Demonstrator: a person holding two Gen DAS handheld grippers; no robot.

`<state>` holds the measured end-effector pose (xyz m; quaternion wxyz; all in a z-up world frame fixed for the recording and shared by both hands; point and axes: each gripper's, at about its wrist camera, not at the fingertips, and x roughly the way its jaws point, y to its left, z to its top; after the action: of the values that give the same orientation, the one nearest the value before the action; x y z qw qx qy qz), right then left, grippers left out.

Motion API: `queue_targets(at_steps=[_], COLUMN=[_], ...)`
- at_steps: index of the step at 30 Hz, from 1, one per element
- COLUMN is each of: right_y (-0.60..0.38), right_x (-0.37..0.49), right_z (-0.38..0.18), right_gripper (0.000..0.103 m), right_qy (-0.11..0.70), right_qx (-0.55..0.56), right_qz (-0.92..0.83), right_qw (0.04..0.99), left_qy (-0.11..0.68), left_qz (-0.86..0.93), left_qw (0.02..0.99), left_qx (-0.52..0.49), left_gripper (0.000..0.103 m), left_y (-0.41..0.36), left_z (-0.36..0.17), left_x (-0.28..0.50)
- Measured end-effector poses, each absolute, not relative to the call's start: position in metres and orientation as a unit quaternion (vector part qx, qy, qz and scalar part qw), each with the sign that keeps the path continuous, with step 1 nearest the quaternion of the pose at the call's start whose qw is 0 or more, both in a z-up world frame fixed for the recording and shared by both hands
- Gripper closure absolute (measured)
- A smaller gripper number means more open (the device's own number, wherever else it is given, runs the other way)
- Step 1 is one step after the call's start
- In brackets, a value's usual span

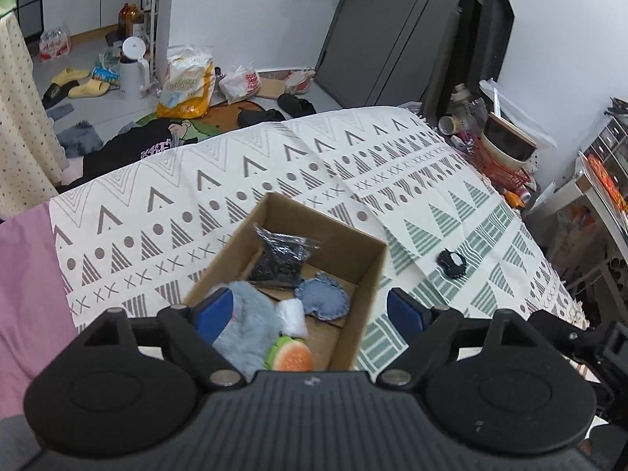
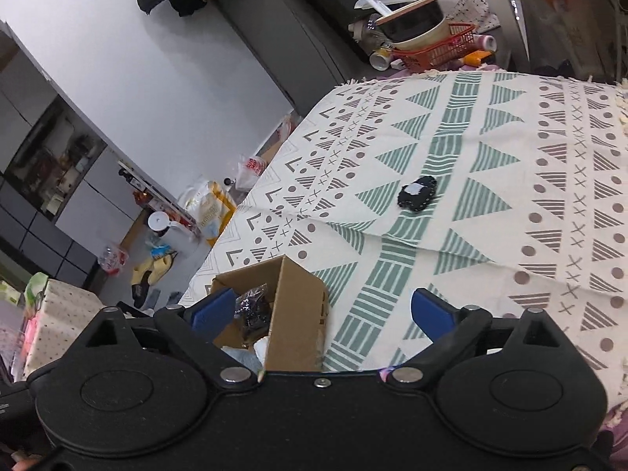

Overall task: Organize soft objects
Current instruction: 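Open both grippers to drop the bags into the box, then withdraw, then reach the left gripper to the purple printed box on the bed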

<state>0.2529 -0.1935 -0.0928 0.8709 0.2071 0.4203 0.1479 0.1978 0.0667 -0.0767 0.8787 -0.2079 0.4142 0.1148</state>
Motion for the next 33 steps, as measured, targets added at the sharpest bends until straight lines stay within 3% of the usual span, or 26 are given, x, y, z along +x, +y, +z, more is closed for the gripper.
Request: queue_targets(at_steps=[15,33], right_y=[-0.259,-0.311], right_x=[0.249,0.237], right_z=[-0.122,-0.144], right_gripper=[0.005,0.005], right_qy=[0.435,0.438], right_qx=[0.27,0.294], right_qz=[0.161,0.178], right_qw=[0.844,0.831], left_qy=[0.417,0.469], left_qz=[0.111,0.119], left_qw=[0.879,0.858], left_qx=[-0.205,-0.17], left_gripper=[0.019,0.019], left_y=[-0.021,-0.088], left_z=[-0.097,-0.161], left_x=[0.191,0.204])
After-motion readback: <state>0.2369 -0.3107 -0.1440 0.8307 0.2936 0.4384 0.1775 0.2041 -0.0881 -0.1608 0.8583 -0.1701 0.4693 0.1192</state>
